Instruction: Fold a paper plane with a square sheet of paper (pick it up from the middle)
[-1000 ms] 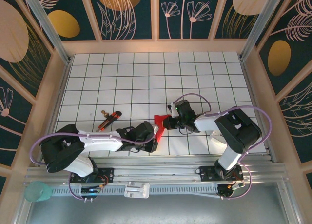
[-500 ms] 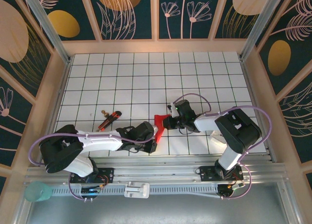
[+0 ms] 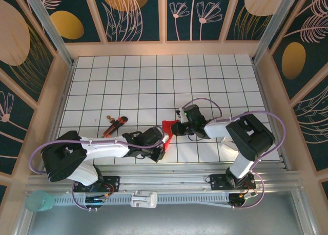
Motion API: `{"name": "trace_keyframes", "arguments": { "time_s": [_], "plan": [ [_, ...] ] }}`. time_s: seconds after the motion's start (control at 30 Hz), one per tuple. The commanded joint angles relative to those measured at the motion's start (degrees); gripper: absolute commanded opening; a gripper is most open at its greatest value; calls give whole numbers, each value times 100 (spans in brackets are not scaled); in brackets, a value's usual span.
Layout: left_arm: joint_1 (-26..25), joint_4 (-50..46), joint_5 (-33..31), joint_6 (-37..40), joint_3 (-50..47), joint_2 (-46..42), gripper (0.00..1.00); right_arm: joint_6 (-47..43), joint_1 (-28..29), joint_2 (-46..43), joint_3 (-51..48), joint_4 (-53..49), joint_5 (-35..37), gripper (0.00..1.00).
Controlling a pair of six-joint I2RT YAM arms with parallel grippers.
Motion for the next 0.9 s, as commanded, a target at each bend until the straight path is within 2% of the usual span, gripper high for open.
{"name": "trace_keyframes", "arguments": {
  "time_s": [0.0, 0.27, 0.4, 0.57, 0.87],
  "plan": [
    [5, -369, 287, 649, 118, -57, 4, -6, 23, 354, -212, -353, 296, 8],
    [173, -251, 615, 1054, 150, 150, 5, -7, 23, 369, -202, -356, 288, 8],
    [366, -308, 741, 1158, 146, 41, 16, -19, 21, 388, -185, -366, 282, 8],
    [569, -147, 1134, 857, -29, -302, 30, -19, 21, 394, -184, -347, 280, 8],
    [701, 386, 1455, 260, -228, -279, 27, -36, 21, 382, -165, -376, 278, 8]
  ]
}}
